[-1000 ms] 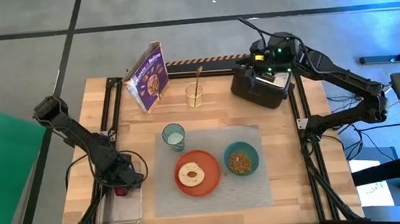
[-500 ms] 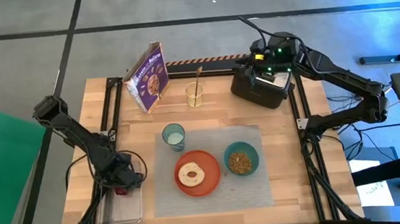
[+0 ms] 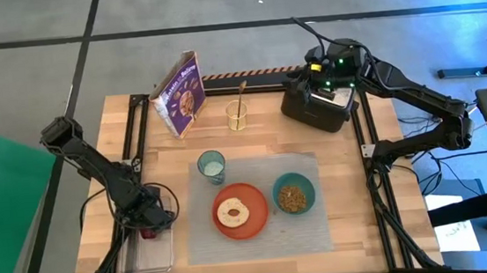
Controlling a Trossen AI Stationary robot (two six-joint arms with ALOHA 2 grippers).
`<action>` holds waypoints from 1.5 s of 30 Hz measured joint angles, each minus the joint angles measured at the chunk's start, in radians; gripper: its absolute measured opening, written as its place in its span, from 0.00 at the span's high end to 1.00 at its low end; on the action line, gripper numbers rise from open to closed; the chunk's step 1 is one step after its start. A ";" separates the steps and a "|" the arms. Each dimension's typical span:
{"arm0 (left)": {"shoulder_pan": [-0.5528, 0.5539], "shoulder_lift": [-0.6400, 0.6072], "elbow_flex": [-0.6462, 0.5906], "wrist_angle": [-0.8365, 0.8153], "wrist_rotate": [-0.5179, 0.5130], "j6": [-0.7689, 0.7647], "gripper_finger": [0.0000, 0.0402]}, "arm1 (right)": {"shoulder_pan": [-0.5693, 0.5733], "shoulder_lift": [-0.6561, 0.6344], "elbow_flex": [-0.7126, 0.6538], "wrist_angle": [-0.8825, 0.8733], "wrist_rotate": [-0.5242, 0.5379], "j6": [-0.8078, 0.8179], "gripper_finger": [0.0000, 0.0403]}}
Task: Arrange a breakfast setting
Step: Put the red apple on the orange plate
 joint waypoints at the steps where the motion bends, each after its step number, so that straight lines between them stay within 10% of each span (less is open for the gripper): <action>1: -0.001 0.000 0.000 0.000 0.000 0.000 0.22 | 0.000 0.000 0.000 0.000 0.000 0.009 0.54; 22: -0.005 -0.071 0.228 -0.164 -0.056 0.165 0.30 | 0.000 0.000 0.000 0.052 -0.005 0.020 0.54; 33: -0.005 -0.079 0.543 -0.254 -0.711 0.692 0.30 | 0.037 0.028 0.001 0.252 -0.345 0.113 0.54; 45: 0.091 -0.081 0.749 -0.119 -1.153 1.572 0.30 | 0.303 0.201 -0.001 0.604 -0.350 0.124 0.54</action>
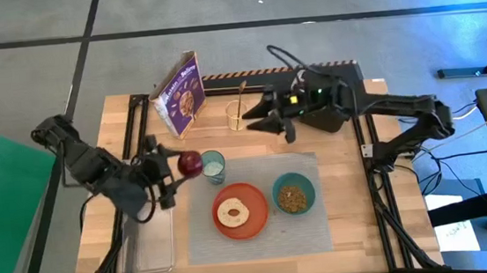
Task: Arrange a breakfast setting
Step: Put the red apple on the orange plate
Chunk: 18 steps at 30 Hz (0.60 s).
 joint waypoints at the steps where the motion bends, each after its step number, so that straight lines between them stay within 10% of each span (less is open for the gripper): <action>1: 0.025 0.000 0.002 0.031 0.000 0.076 0.30 | 0.013 0.013 0.000 0.032 0.000 0.000 0.54; 10: 0.237 0.011 0.002 0.356 0.055 0.591 0.30 | 0.057 0.081 0.000 0.167 0.009 0.000 0.54; 18: 0.349 0.017 0.003 0.477 0.208 0.734 0.30 | 0.057 0.082 0.000 0.178 0.058 -0.068 0.54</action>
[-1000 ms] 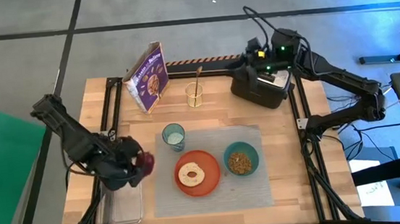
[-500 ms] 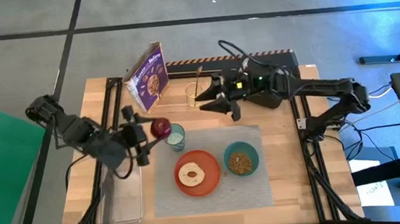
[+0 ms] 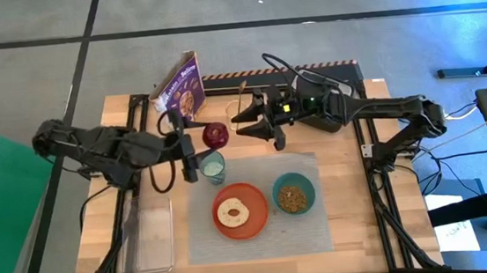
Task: Arrange a breakfast setting
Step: Put the red apple on the orange plate
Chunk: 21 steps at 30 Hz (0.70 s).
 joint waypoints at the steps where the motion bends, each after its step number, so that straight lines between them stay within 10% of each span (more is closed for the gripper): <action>1: 0.012 0.004 0.000 0.016 0.022 0.018 0.30 | 0.000 0.000 0.000 0.000 0.007 -0.011 0.54; 21: 0.124 0.068 -0.002 0.121 0.182 0.032 0.30 | 0.019 0.008 0.005 -0.091 0.064 -0.157 0.78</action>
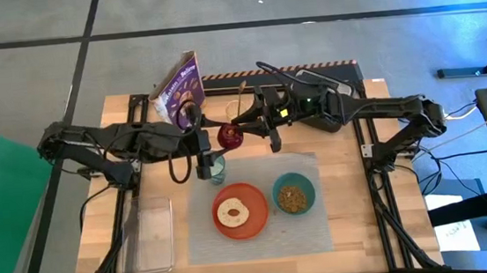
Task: Arrange a breakfast setting
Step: Put the red apple on the orange plate
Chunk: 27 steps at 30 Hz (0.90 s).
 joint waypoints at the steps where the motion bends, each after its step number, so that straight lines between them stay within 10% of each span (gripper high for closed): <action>1: 0.000 0.000 0.000 0.000 0.000 -0.005 0.30 | 0.000 0.000 0.000 -0.003 0.001 -0.008 0.80; 10: 0.026 0.000 0.000 -0.029 0.011 -0.094 0.30 | -0.002 0.001 -0.001 -0.015 -0.006 -0.031 0.92; 27: 0.071 0.053 0.001 -0.033 0.044 -0.087 0.30 | 0.001 0.004 -0.005 -0.052 -0.003 -0.020 0.81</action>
